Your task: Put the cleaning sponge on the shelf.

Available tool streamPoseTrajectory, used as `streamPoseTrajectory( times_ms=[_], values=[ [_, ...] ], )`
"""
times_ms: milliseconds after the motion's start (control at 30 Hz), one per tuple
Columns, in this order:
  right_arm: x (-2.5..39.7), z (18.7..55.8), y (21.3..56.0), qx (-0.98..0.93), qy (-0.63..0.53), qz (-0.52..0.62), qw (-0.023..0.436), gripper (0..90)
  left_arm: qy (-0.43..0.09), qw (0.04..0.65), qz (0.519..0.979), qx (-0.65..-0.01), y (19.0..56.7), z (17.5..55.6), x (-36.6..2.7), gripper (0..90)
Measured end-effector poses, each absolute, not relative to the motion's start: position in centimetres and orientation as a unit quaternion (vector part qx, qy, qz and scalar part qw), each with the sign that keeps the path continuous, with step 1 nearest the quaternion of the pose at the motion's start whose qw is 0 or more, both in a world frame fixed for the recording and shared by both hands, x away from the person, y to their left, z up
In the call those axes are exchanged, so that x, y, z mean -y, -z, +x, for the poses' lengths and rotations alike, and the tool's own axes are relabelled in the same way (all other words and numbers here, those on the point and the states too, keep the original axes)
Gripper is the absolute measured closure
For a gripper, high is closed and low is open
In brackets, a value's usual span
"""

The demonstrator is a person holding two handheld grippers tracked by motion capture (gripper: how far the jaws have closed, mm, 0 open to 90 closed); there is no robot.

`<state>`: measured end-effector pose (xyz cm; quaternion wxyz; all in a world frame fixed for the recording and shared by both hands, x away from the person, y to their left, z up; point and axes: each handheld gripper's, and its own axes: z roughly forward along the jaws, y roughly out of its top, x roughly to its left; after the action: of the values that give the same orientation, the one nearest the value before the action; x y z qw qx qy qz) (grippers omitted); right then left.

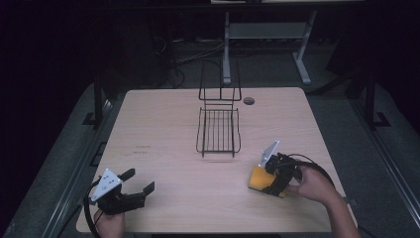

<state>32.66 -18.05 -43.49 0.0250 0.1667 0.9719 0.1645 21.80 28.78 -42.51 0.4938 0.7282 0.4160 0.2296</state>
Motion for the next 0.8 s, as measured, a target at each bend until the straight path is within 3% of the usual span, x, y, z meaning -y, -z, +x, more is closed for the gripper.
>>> streamPoseTrajectory(
  times_ms=[800],
  values=[
    [17.6,32.8,44.6,-0.977,-0.141,0.162,0.017,16.5,-0.230,0.494,0.729,-0.414,42.4,21.7,-28.8,12.8]
  ],
)
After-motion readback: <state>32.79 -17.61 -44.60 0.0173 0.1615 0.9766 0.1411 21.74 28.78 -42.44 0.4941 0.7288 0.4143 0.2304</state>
